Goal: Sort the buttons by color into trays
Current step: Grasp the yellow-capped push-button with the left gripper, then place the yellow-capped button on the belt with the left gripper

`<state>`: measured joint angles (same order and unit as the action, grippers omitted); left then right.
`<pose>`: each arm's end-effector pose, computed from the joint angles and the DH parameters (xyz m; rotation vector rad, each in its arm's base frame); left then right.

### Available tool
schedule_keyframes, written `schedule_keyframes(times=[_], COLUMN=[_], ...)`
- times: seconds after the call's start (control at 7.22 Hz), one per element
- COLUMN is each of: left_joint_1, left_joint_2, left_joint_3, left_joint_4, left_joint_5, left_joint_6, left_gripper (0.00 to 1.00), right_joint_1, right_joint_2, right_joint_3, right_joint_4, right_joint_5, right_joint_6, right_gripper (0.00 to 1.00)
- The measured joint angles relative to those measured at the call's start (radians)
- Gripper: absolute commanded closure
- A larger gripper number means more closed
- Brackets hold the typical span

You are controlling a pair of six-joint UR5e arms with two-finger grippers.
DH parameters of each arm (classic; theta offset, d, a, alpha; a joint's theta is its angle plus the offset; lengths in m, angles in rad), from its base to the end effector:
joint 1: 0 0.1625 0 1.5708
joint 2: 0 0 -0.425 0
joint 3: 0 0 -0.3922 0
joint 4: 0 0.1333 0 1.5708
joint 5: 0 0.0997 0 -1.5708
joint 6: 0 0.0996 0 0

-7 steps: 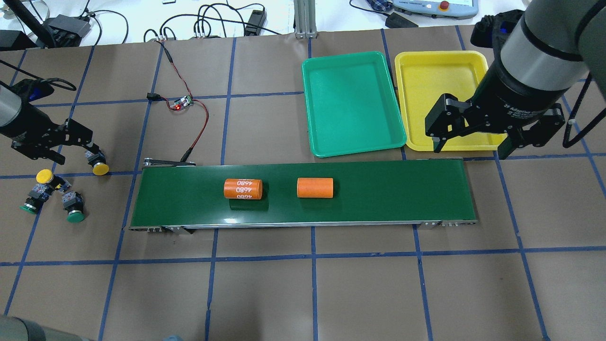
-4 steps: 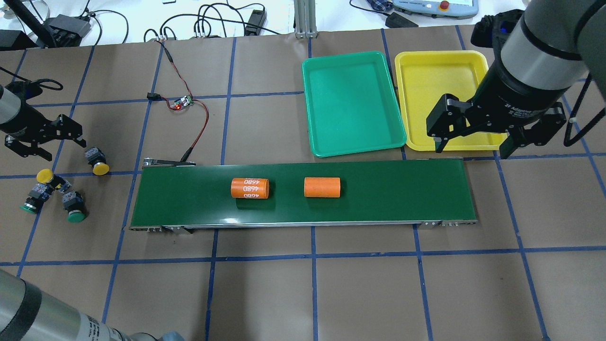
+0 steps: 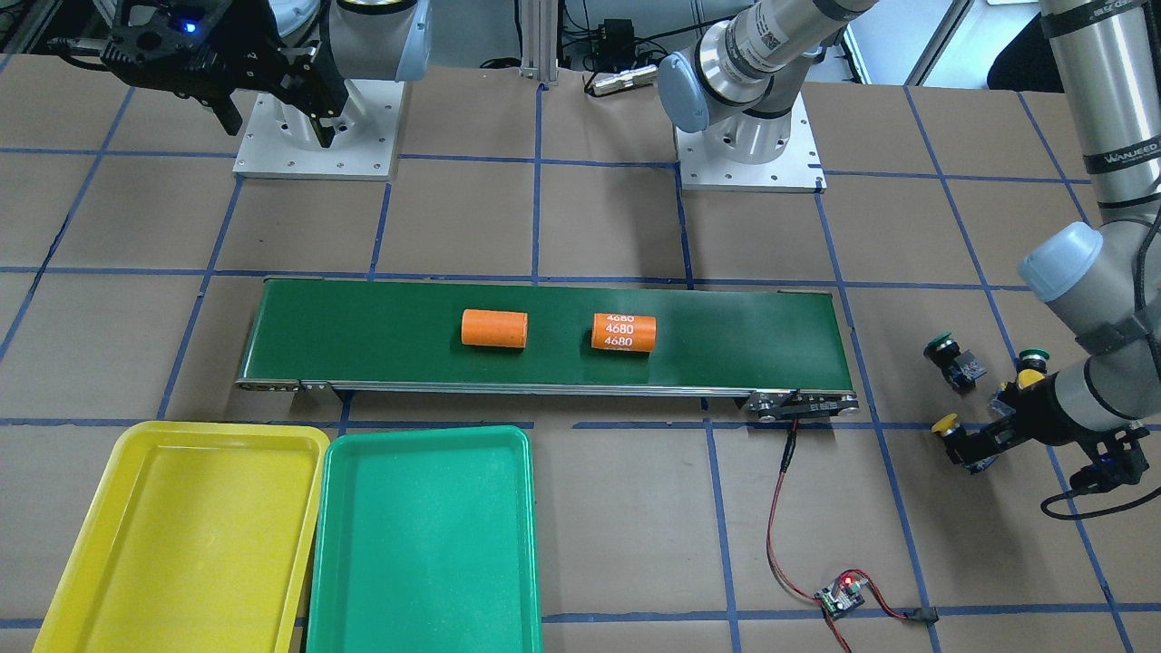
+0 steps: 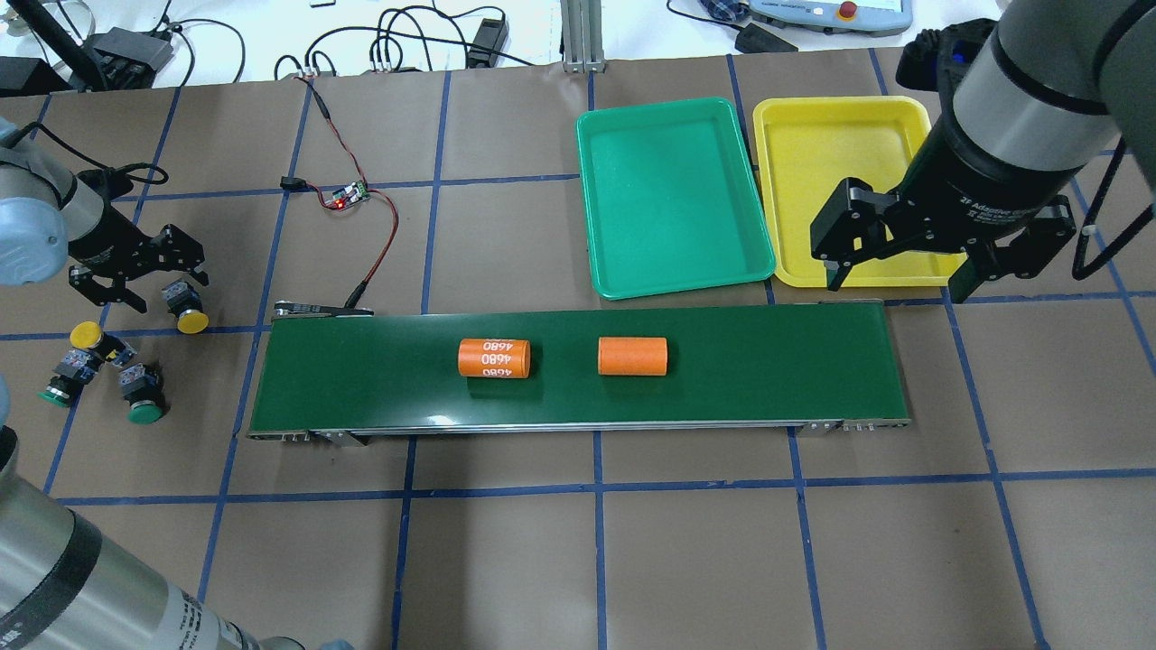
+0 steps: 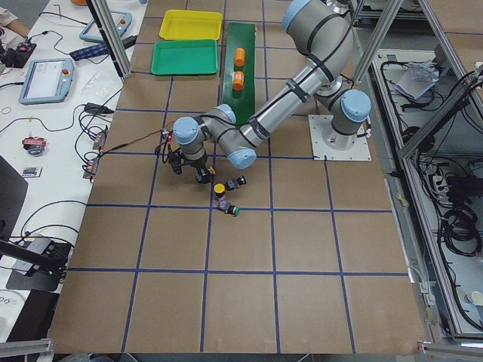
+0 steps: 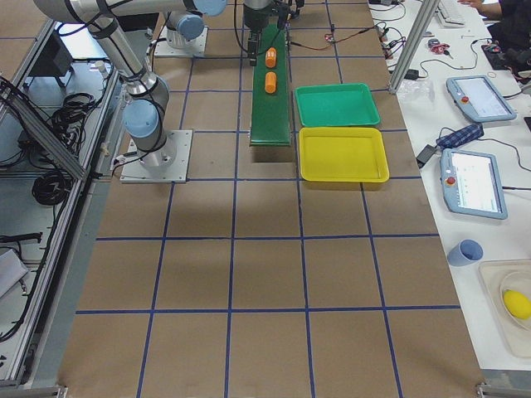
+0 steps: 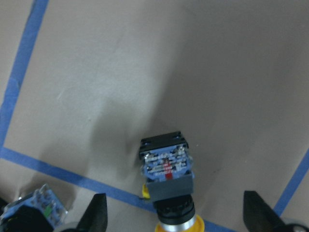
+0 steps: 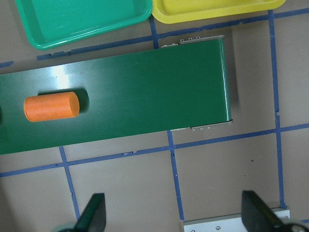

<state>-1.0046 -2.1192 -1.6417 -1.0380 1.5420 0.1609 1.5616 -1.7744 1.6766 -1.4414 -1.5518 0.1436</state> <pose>0.2239 -0.6061 0.1897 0.6222 -3.0186 -0.1089 0.1315 -0.4021 0.5143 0.2389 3.1152 0.0512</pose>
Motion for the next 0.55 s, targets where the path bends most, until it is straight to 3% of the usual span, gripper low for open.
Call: schedule_keyframes(times=[0.14, 0.28, 0.55], left_joint_1=[-0.001, -0.001, -0.012], left_joint_2=[-0.018, -0.032, -0.026], left_joint_3=[-0.005, -0.005, -0.001], left_joint_4=[0.024, 0.035, 0.02], left_joint_5=[0.001, 0.006, 0.078], left_joint_6=[0.006, 0.015, 0.072], left_gripper=[0.42, 0.99, 1.0], right_joint_1=[0.0, 0.0, 0.0], right_joint_2=[0.0, 0.0, 0.0], right_joint_3=[0.0, 0.0, 0.001], right_joint_4=[0.001, 0.002, 0.005], right_joint_5=[0.001, 0.001, 0.002], right_joint_6=[-0.003, -0.004, -0.004], right_gripper=[0.0, 0.0, 0.0])
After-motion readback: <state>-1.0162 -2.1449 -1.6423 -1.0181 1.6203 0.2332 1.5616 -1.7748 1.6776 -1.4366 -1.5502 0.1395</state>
